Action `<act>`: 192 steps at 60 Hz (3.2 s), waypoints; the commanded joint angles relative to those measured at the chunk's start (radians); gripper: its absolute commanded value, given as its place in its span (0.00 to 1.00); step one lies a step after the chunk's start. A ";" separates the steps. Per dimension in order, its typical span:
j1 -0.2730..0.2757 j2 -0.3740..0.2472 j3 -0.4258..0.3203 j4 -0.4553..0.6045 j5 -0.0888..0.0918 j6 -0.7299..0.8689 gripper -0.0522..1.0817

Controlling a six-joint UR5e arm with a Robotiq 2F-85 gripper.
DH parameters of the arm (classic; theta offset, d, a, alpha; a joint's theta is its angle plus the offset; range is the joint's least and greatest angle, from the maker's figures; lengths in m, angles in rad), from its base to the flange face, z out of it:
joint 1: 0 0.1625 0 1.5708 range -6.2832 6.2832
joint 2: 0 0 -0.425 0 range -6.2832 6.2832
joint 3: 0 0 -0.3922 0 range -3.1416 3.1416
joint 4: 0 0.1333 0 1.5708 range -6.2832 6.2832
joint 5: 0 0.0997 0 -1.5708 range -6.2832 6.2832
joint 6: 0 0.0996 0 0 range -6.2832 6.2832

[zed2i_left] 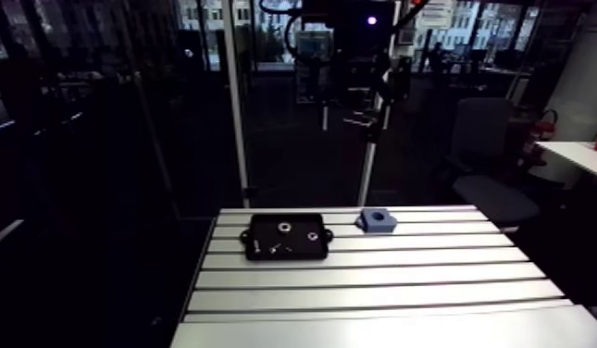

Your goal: Pick up the bearing and press it into the housing until flush.

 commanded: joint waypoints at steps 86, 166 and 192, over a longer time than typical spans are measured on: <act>0.155 0.177 -0.020 -0.147 -0.009 0.052 0.05; 0.172 0.478 -0.063 -0.381 0.026 0.109 0.05; 0.172 0.520 -0.048 -0.441 0.025 0.109 0.15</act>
